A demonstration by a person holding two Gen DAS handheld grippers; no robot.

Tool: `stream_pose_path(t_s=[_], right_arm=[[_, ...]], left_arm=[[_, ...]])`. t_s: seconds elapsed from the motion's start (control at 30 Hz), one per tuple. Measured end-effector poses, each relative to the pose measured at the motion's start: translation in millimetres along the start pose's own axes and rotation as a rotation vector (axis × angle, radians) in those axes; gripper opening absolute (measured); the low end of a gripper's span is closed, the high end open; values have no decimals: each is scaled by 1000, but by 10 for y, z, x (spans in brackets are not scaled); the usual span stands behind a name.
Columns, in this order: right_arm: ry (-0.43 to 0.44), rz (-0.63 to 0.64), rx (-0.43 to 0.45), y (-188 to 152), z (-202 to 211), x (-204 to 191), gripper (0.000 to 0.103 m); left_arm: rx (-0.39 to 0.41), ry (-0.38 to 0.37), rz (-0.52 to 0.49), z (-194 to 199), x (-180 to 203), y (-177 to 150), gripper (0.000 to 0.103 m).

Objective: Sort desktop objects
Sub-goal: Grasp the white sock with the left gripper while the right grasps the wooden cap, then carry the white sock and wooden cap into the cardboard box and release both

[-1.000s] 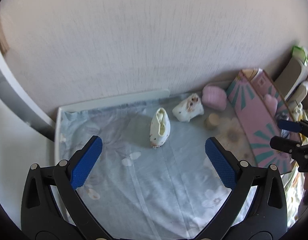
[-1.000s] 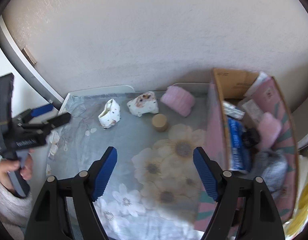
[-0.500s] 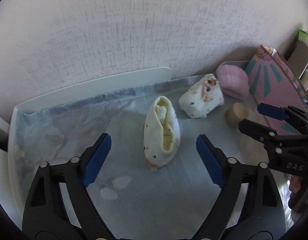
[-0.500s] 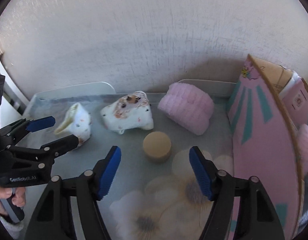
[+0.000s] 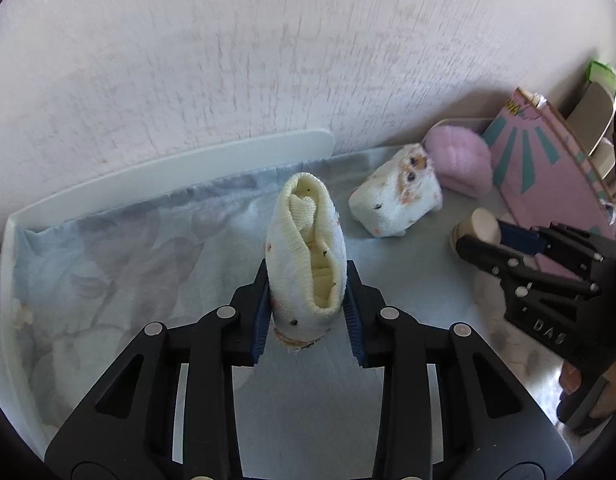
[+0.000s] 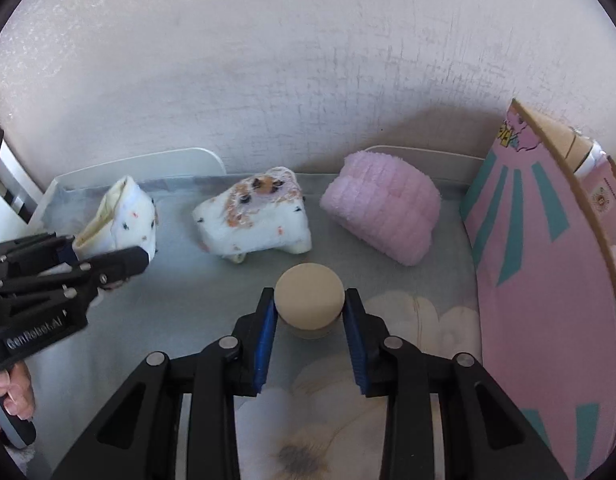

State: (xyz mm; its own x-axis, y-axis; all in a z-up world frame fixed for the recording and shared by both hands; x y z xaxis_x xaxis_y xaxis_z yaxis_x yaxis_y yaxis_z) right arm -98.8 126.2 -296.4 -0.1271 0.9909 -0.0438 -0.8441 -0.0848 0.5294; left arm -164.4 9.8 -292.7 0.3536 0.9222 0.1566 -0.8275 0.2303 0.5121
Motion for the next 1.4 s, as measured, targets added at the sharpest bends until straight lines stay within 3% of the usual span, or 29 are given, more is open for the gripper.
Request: stream_pose_path(t_s=[0.3,0.47,0.8,1.03,1.4], right_arm=[[79,-75,-57,-22,575,-187,30],[81,-48,-57,-13,884,-168,30],[97,37,-36,128,1291,68,30],[115,133,-46,126,1528,331,30],[131,152,-54,21,1672,850,30]], left_arm=[[-20,-4,38,551,39,114,29],[-8,-7,-32,787,281,252,29],[27,-44,13,1204,739,470,29],[56,-42,38,1282,1152,654,29],[64,-40,27,1174,1812,805,29]])
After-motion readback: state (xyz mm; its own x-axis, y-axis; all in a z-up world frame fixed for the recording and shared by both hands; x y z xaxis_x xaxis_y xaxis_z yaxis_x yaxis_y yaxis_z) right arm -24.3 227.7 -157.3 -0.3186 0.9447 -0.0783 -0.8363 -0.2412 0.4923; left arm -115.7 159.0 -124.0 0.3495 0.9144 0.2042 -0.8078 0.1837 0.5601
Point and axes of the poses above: each gripper's, at about its wrist camera, not at the fingertips, and z roughly against the way its jaws point, x to its right, y to its top, the point moved 8 cm from there along -z, roughly the way its jaws point, and after that the axes turned 1 degree about y, right-handed, at the moved point
